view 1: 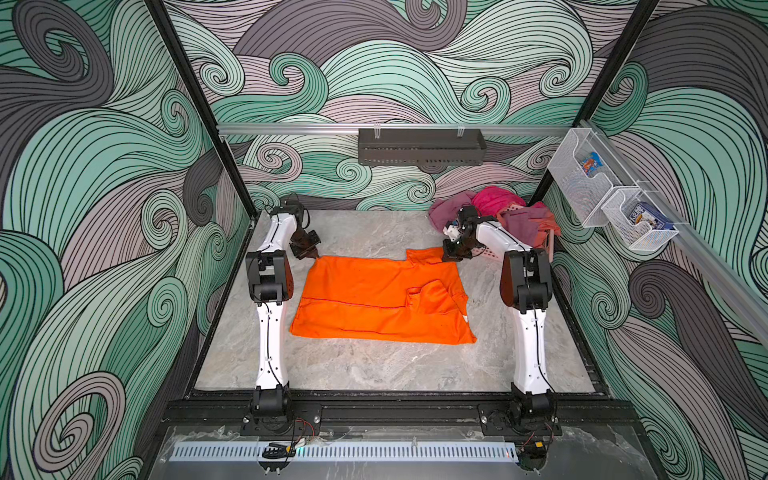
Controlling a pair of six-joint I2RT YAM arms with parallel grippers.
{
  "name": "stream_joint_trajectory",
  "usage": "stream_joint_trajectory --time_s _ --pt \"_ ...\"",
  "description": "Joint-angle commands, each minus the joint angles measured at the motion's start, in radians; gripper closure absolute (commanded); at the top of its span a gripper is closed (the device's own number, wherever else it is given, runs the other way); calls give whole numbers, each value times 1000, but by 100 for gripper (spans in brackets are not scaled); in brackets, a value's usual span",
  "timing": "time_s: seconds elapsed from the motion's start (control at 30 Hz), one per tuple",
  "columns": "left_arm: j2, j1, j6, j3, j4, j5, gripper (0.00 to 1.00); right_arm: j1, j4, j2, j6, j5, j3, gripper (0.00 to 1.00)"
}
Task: Fold and stack t-shirts
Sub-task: Fold the T-shirt.
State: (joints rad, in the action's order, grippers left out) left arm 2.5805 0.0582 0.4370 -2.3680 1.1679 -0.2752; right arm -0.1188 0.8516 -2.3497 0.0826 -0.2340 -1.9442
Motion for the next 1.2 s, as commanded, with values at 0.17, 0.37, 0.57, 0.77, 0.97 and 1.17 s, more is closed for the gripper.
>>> stream_joint_trajectory --time_s 0.17,0.37,0.57,0.77,0.97,1.17 --pt "-170 -4 -7 53 49 -19 100 -48 -44 193 5 77 76 100" --pt "-249 -4 -16 158 58 -30 100 -87 -43 279 11 84 185 100" --pt "-368 -4 -29 337 93 -31 100 -124 -9 438 41 88 326 100" --pt "-536 -1 -12 590 99 -5 100 -186 74 624 88 91 441 100" --pt "-626 0 4 738 143 38 100 -253 147 753 137 94 539 100" --pt "-641 5 -19 798 183 110 100 -286 180 833 176 92 642 100"
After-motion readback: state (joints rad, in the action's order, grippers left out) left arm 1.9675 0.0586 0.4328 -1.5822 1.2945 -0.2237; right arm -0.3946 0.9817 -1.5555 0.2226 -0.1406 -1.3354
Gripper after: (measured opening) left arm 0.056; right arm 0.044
